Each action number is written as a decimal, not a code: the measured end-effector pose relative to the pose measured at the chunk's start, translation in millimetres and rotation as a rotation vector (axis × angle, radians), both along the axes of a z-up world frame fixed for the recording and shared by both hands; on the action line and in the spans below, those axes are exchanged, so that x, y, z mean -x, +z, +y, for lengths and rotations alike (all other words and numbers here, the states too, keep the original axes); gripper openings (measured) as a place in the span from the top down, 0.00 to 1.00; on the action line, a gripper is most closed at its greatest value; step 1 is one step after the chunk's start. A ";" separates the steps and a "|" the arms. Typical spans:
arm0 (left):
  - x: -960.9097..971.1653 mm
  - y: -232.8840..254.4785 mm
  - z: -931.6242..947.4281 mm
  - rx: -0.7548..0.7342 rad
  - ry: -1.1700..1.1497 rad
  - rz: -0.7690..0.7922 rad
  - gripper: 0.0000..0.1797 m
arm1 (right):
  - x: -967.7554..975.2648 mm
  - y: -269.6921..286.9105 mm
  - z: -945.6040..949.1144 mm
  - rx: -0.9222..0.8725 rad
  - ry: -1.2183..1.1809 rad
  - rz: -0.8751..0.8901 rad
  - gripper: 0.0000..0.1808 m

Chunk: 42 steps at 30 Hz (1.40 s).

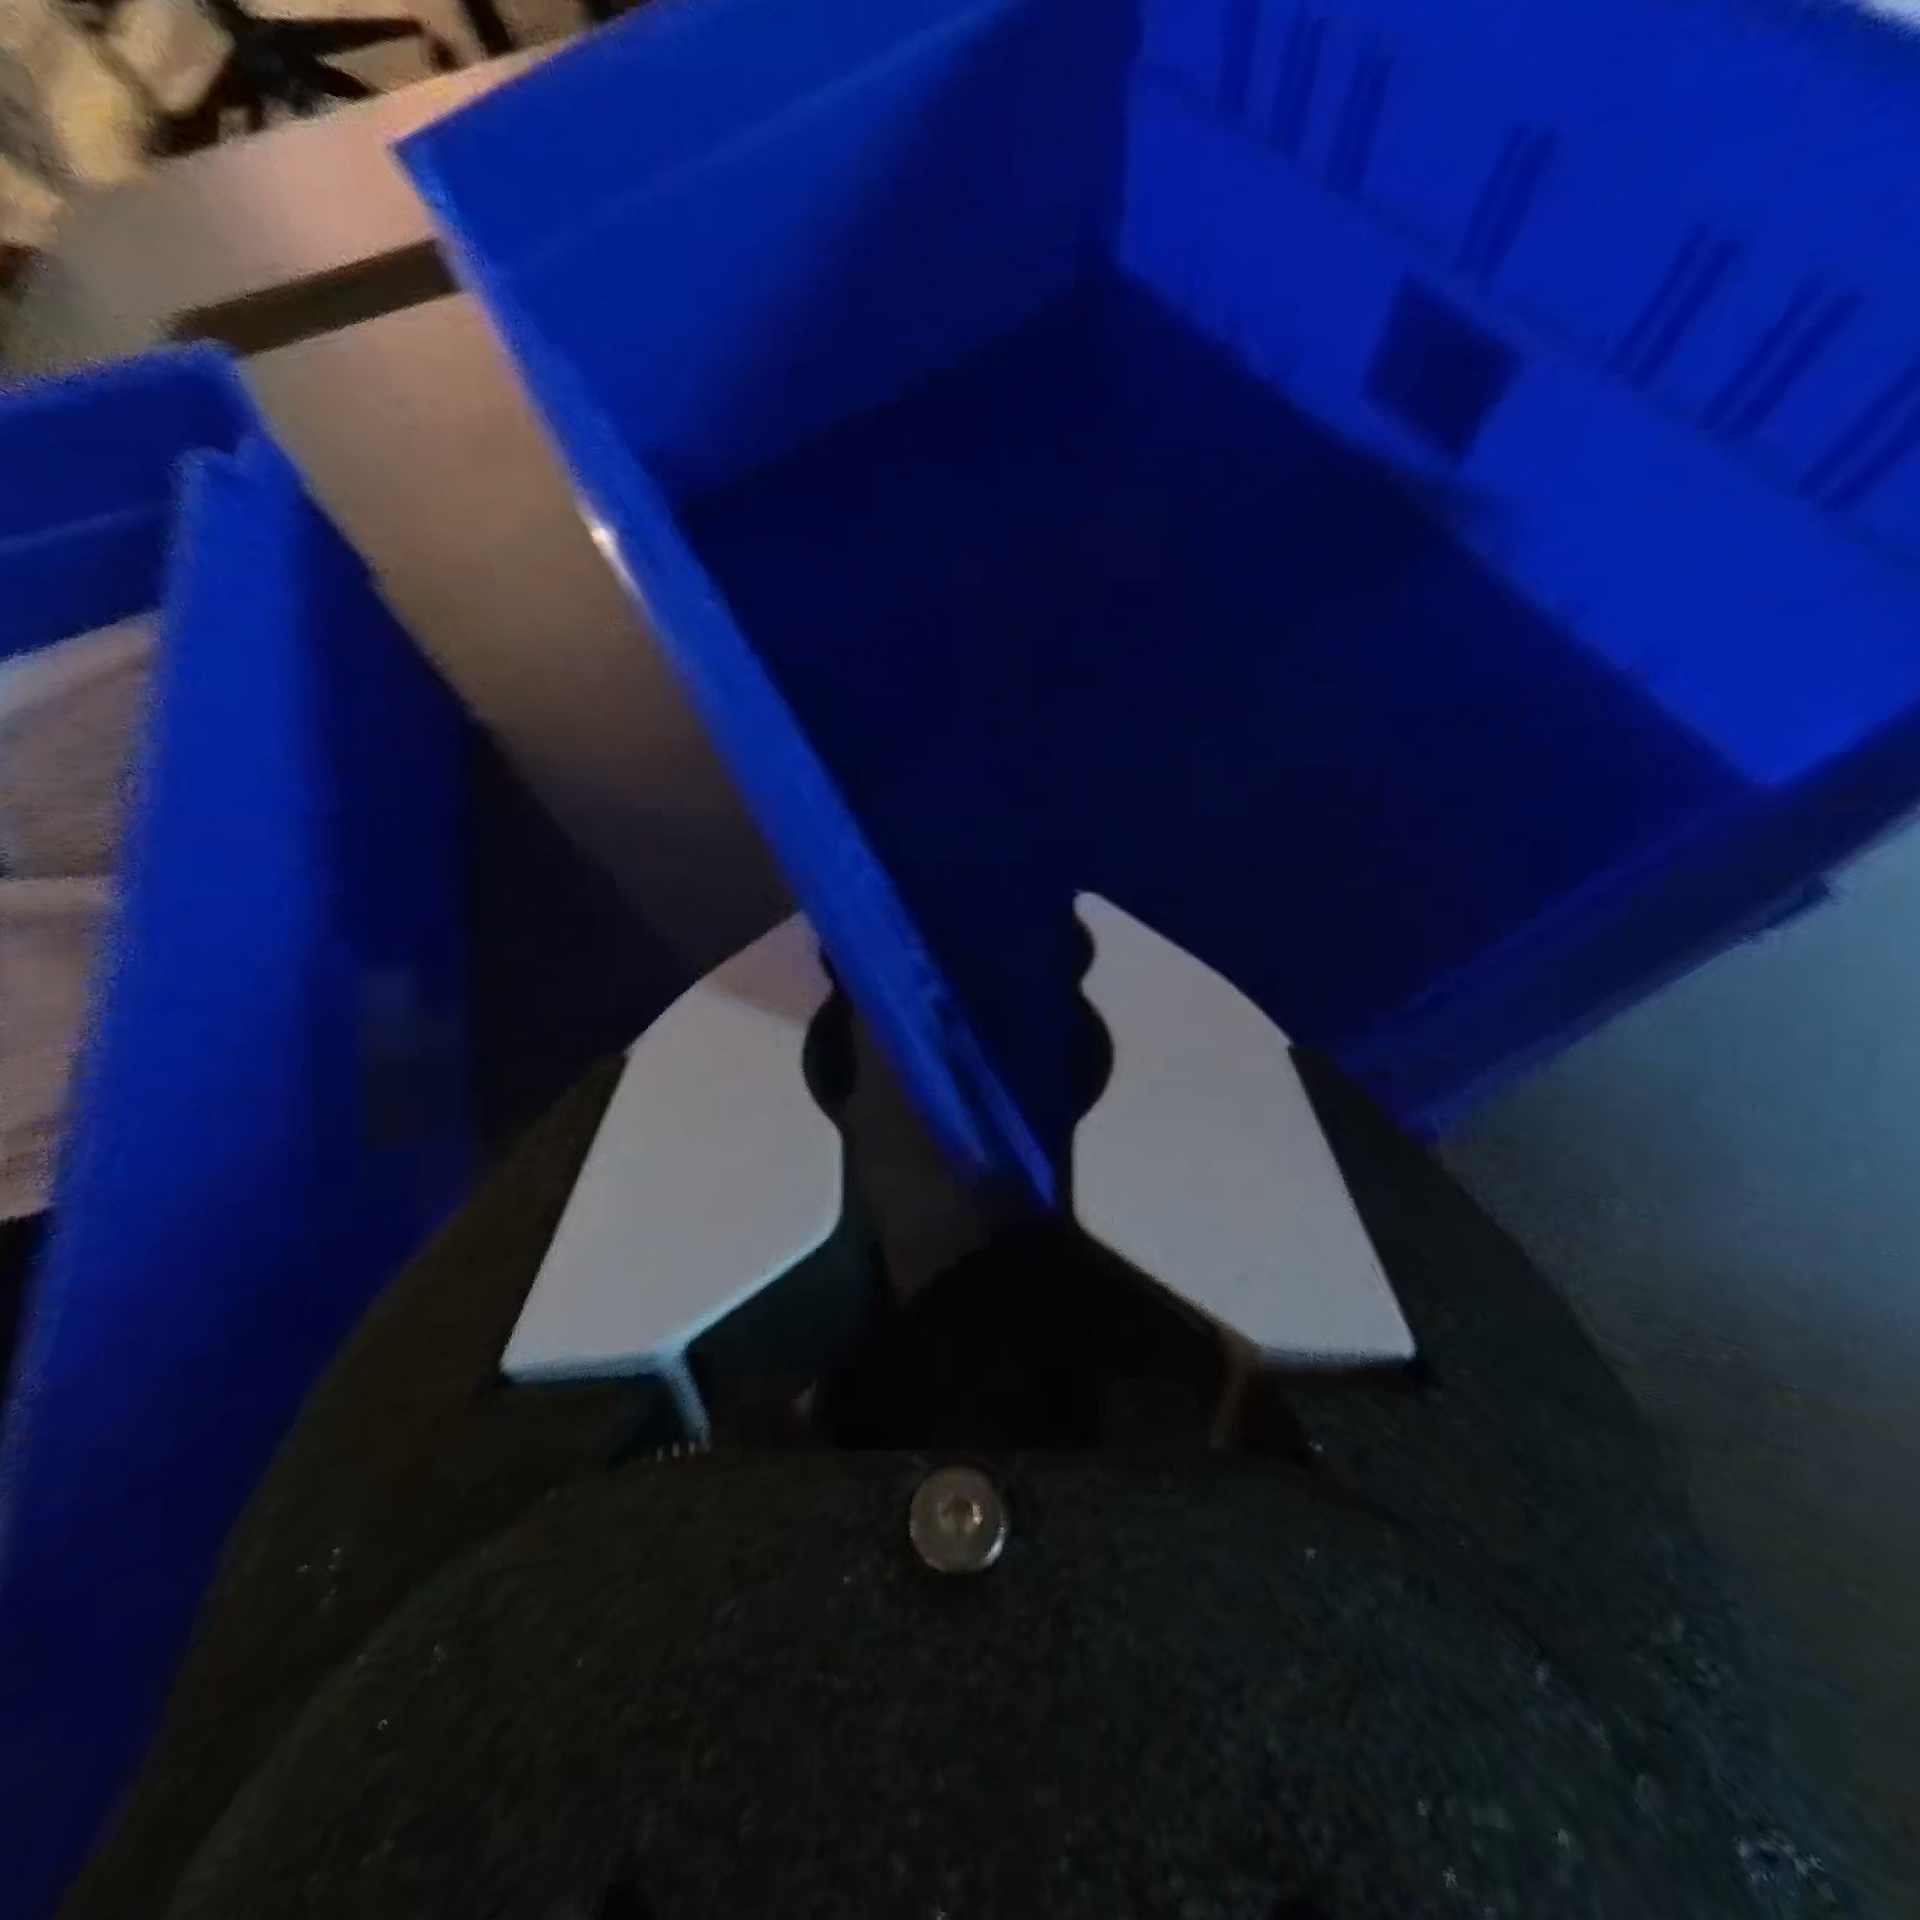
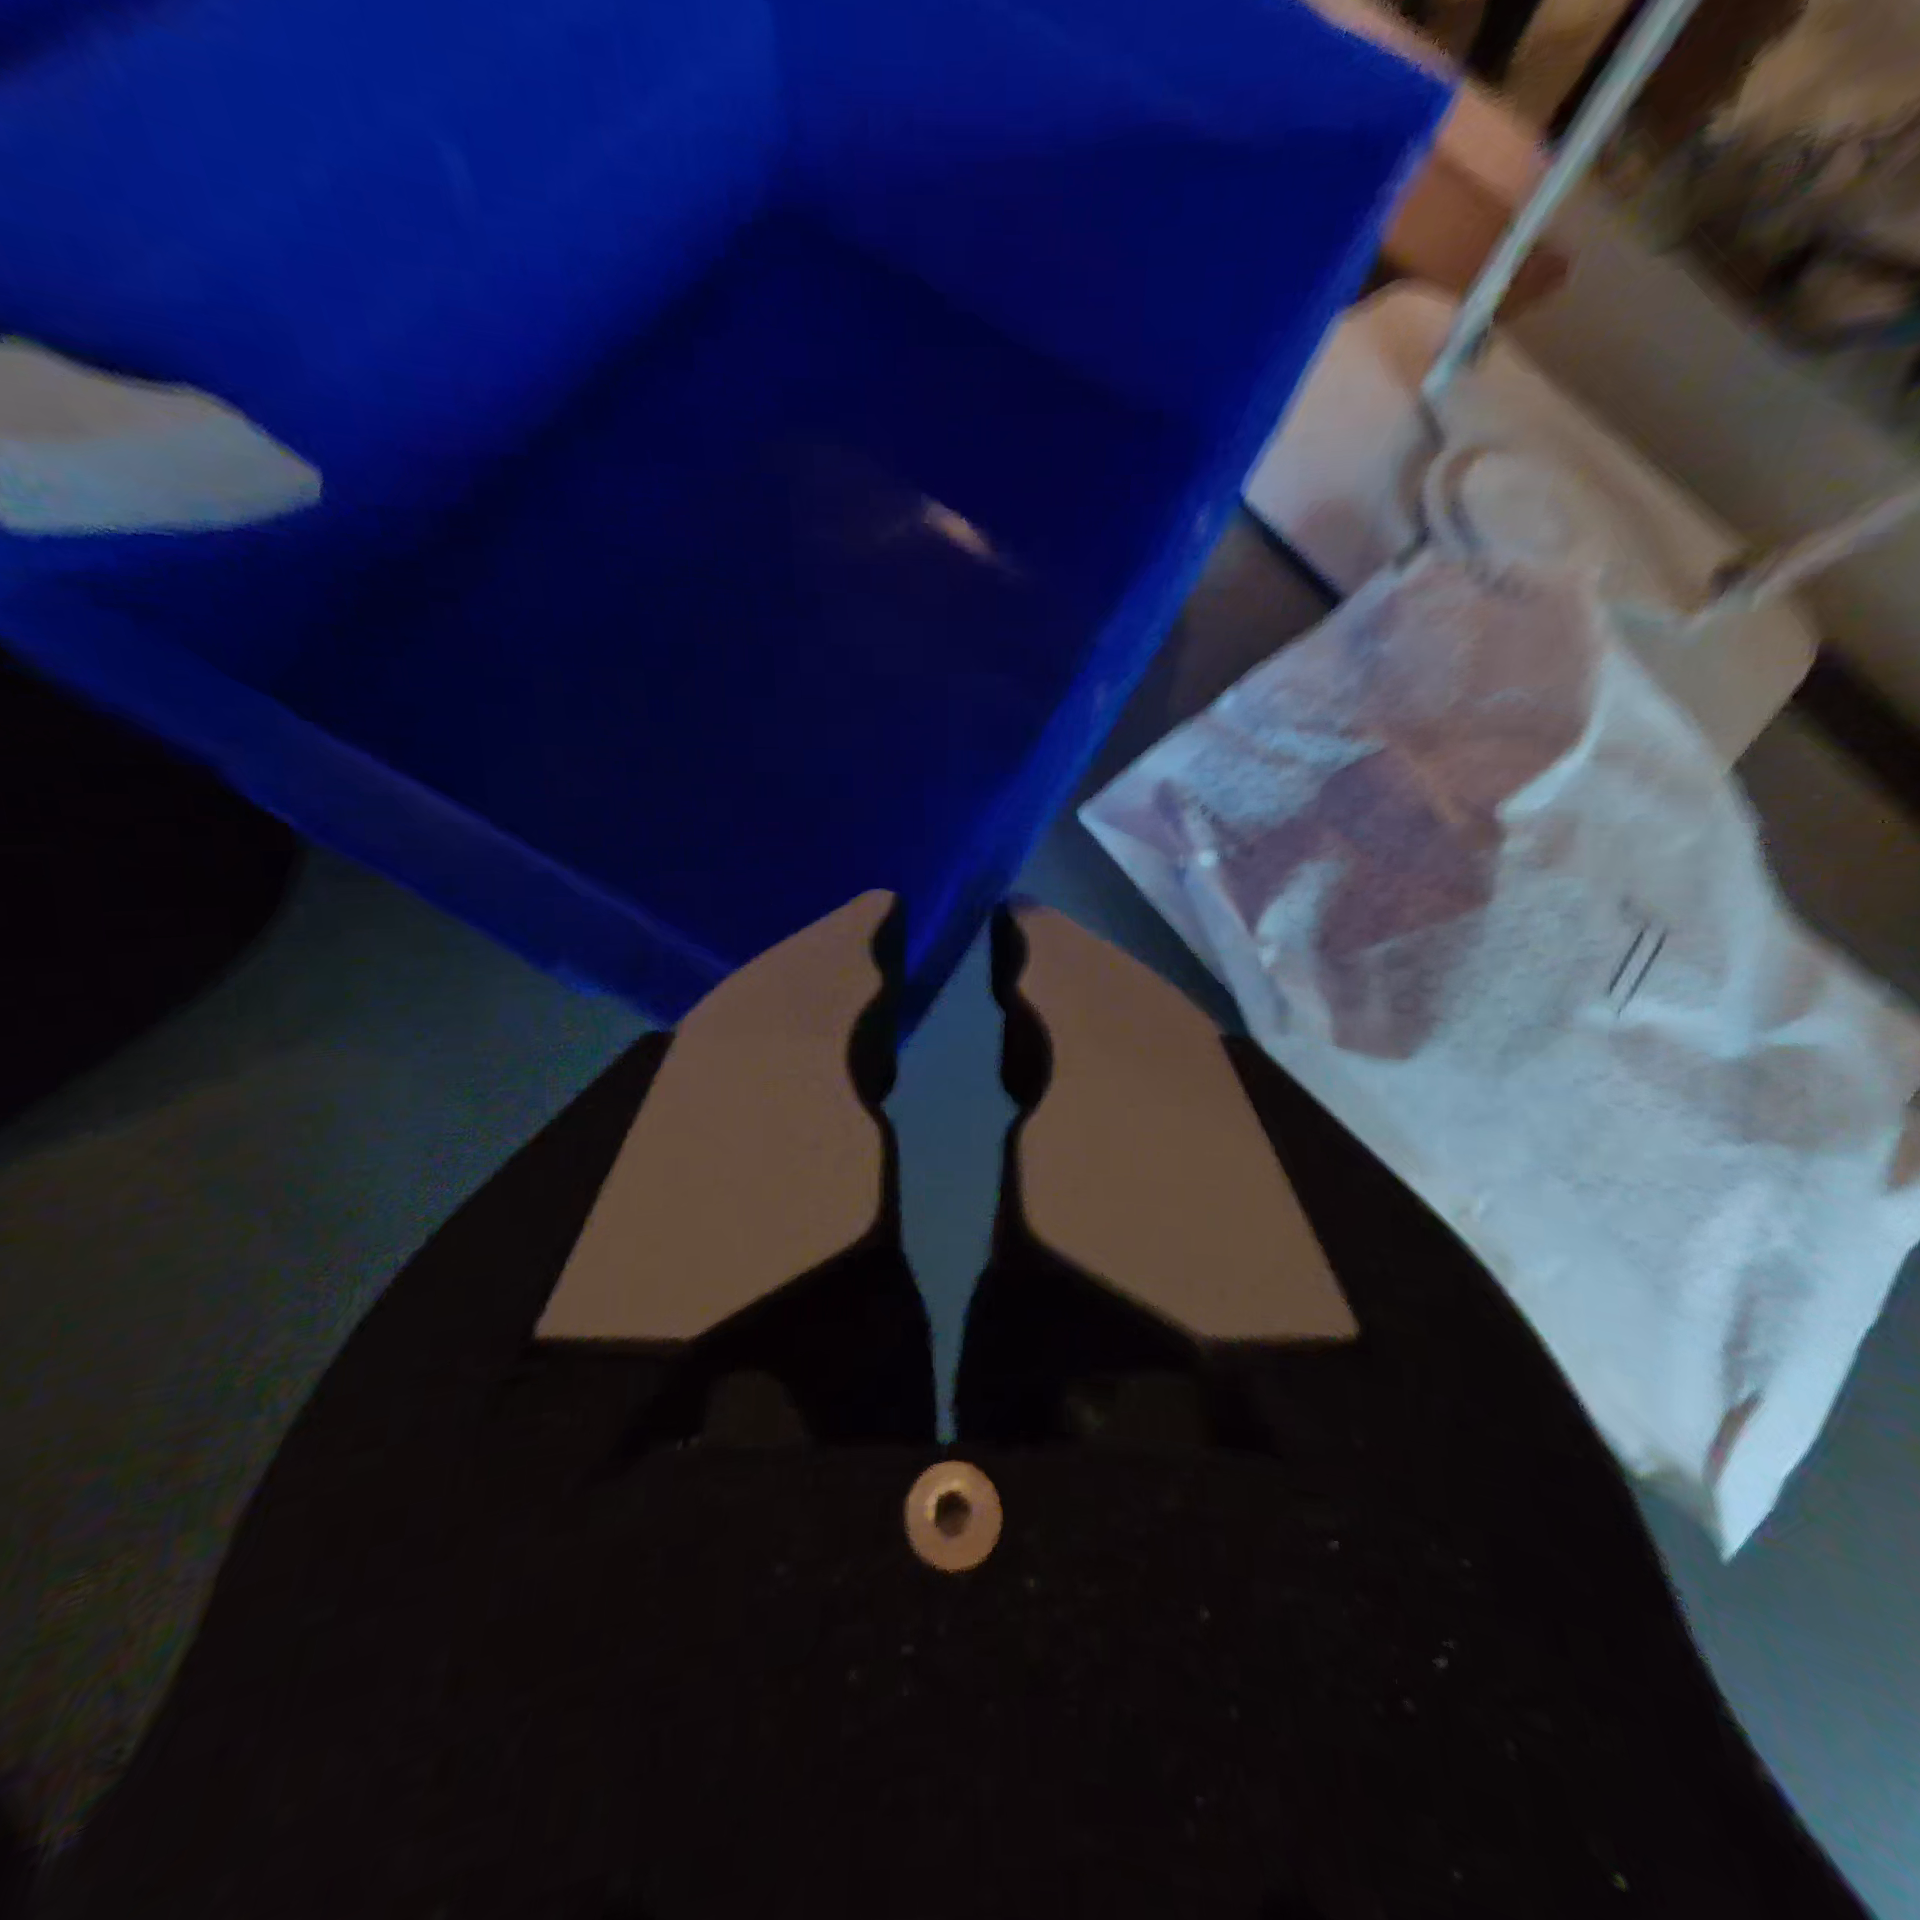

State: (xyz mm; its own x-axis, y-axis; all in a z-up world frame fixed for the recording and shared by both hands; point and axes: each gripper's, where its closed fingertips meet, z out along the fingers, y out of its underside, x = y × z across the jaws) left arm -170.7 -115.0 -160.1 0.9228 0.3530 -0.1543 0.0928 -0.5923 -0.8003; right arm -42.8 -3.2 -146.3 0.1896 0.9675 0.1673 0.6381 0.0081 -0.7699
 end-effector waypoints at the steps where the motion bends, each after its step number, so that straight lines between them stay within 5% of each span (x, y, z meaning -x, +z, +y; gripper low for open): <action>1: 3.3 1.0 -0.6 -0.005 0.026 0.017 0.83 | 2.0 -1.2 0.1 -0.039 -0.002 -0.018 0.95; 5: 11.5 10.4 -7.2 -0.106 0.067 0.014 0.88 | 9.2 -0.6 -2.7 -0.232 0.015 -0.036 0.94; 19: -65.0 97.0 -19.8 -0.274 -0.061 0.164 0.89 | -74.2 69.6 -31.9 -0.335 -0.078 0.220 0.94; 42: -359.9 78.0 202.4 -0.318 -0.680 -0.050 0.88 | -400.1 89.2 95.3 -0.470 -0.713 0.014 0.95</action>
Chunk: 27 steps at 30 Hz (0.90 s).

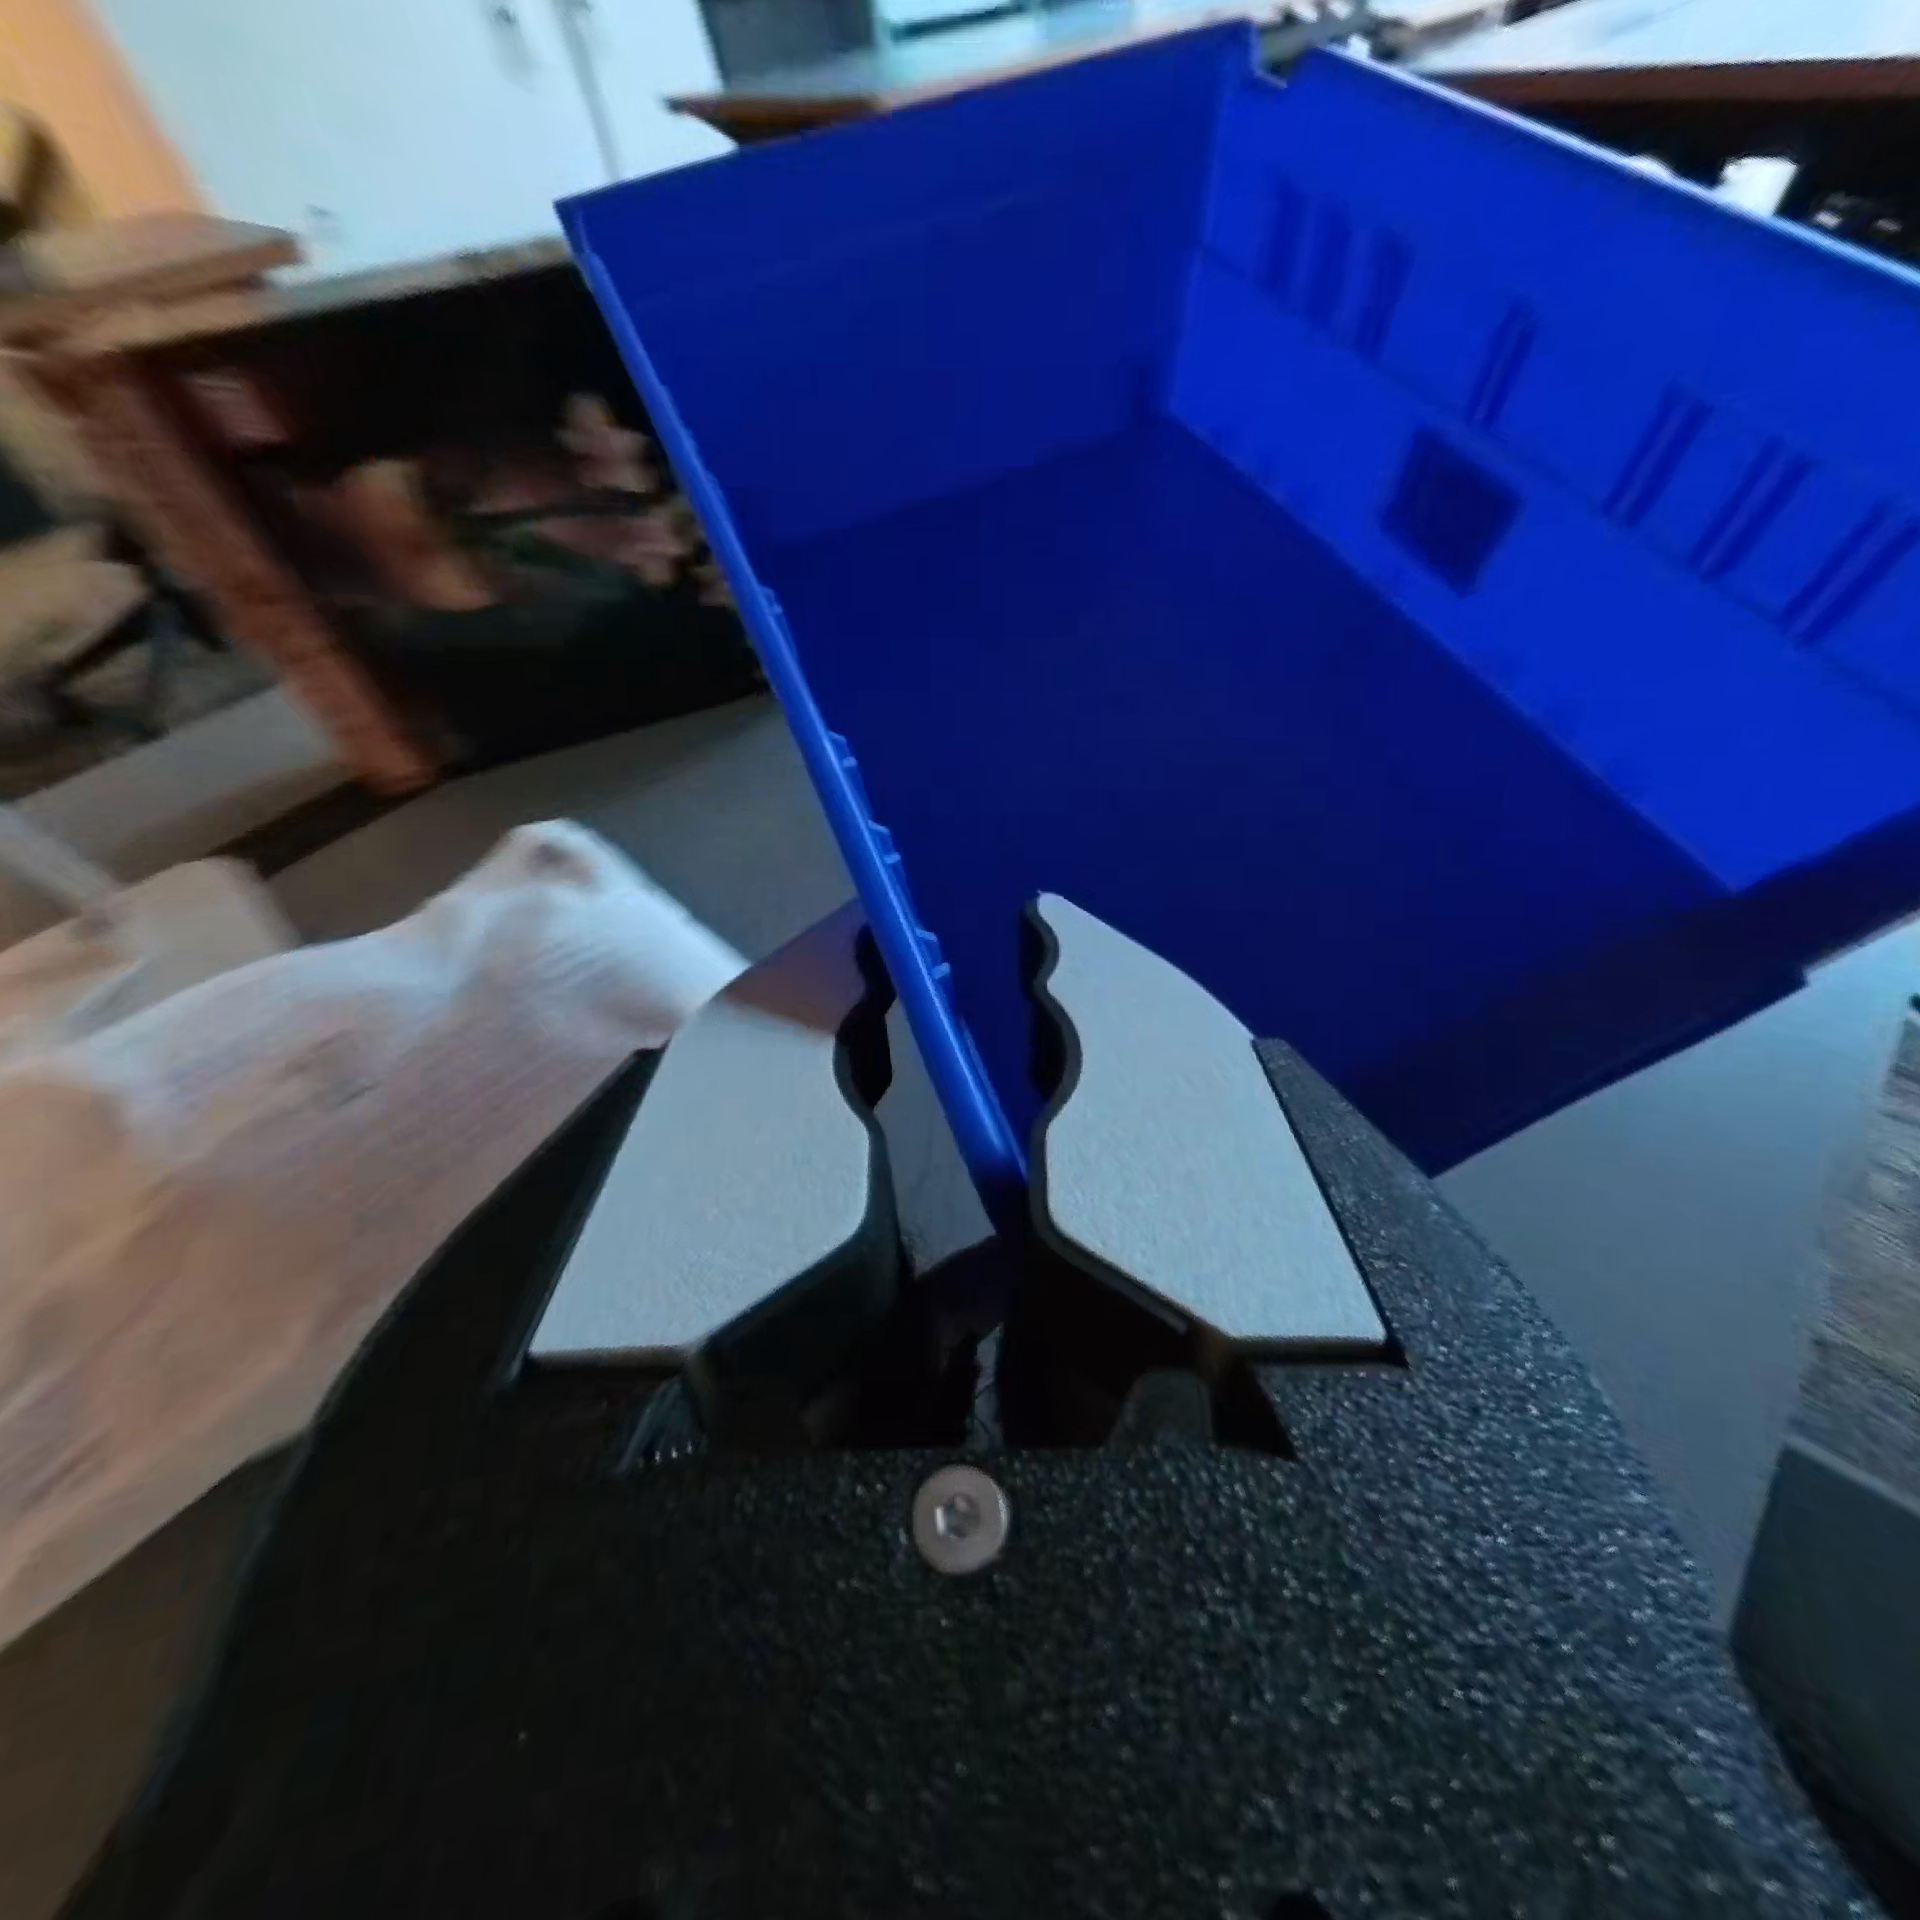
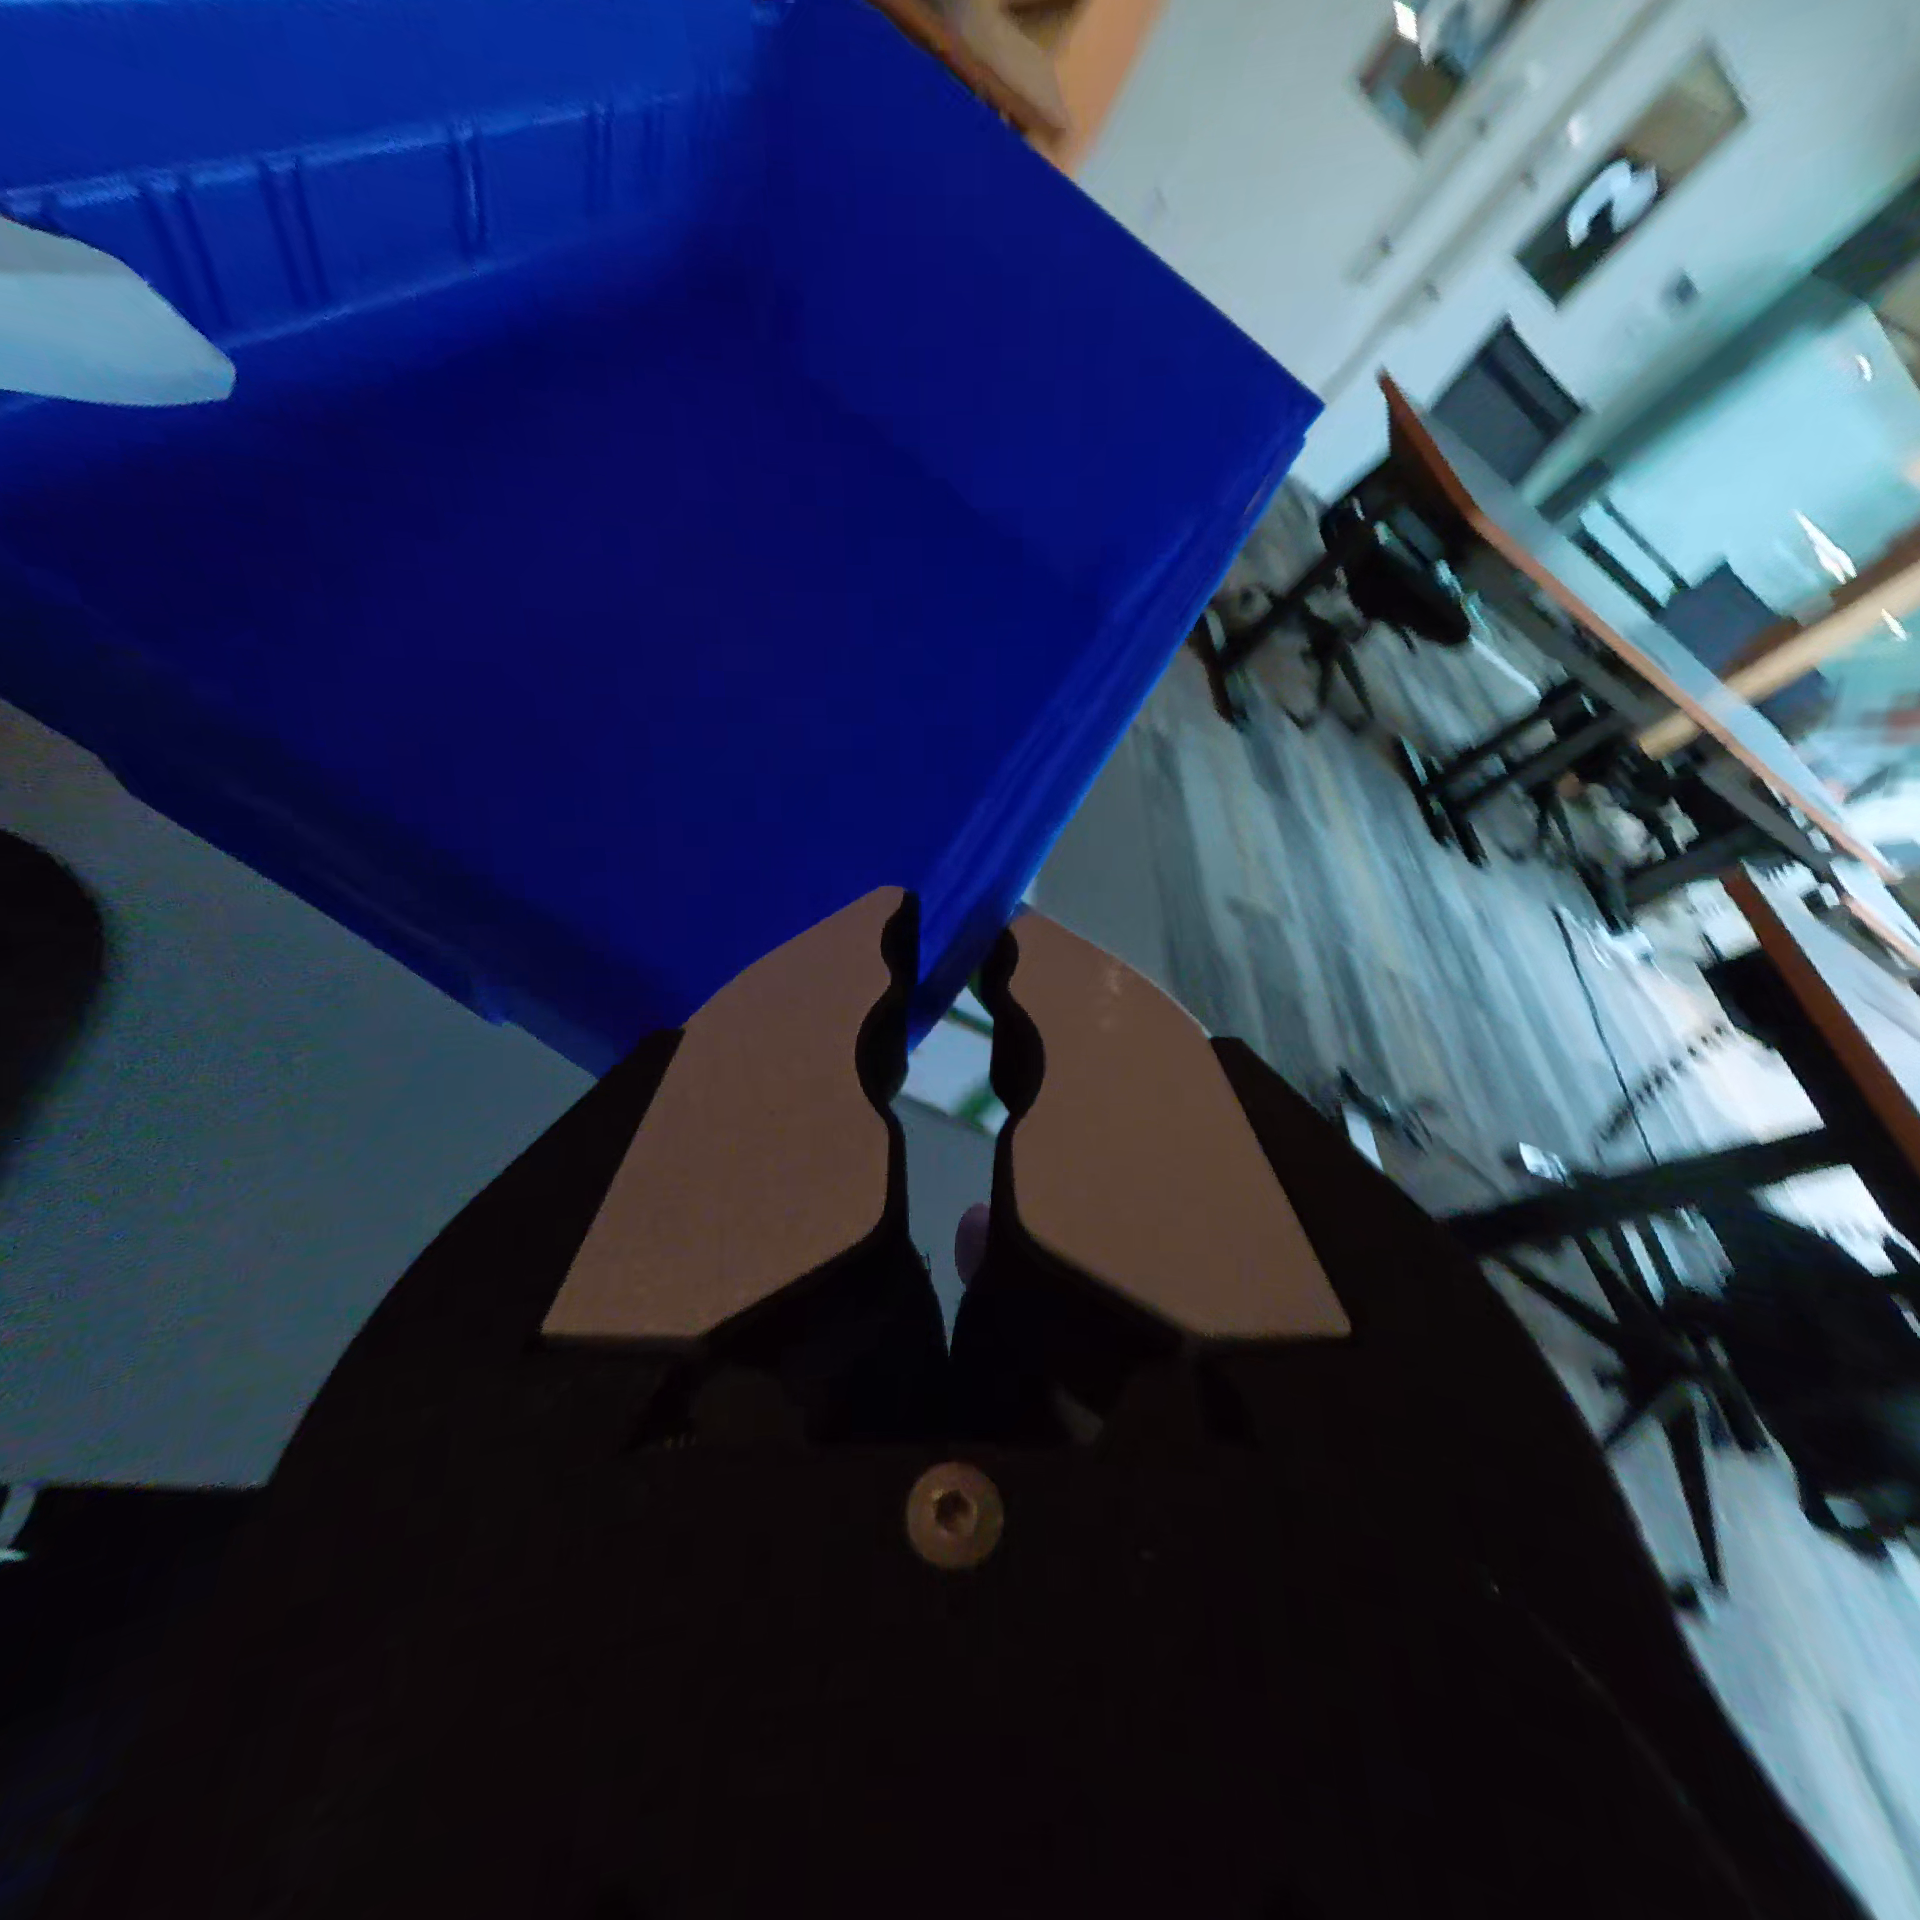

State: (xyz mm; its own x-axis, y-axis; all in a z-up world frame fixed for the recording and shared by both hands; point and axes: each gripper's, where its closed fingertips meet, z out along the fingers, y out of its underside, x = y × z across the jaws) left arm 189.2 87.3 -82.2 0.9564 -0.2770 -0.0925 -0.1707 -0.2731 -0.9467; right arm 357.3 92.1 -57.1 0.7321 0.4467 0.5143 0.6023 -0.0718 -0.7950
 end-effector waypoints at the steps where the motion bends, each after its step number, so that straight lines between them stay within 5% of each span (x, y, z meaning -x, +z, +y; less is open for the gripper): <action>1: -12.3 -4.0 9.3 0.015 -0.023 -0.008 0.88 | -12.3 -3.2 4.2 0.010 -0.029 -0.010 0.95; 10: -91.7 -40.0 36.2 0.136 -0.151 -0.004 0.88 | -97.5 -32.3 8.8 0.138 -0.211 -0.014 0.95; 27: -49.4 -74.1 19.2 0.161 -0.012 0.100 0.85 | -65.8 -86.4 26.9 0.287 -0.098 0.107 0.96</action>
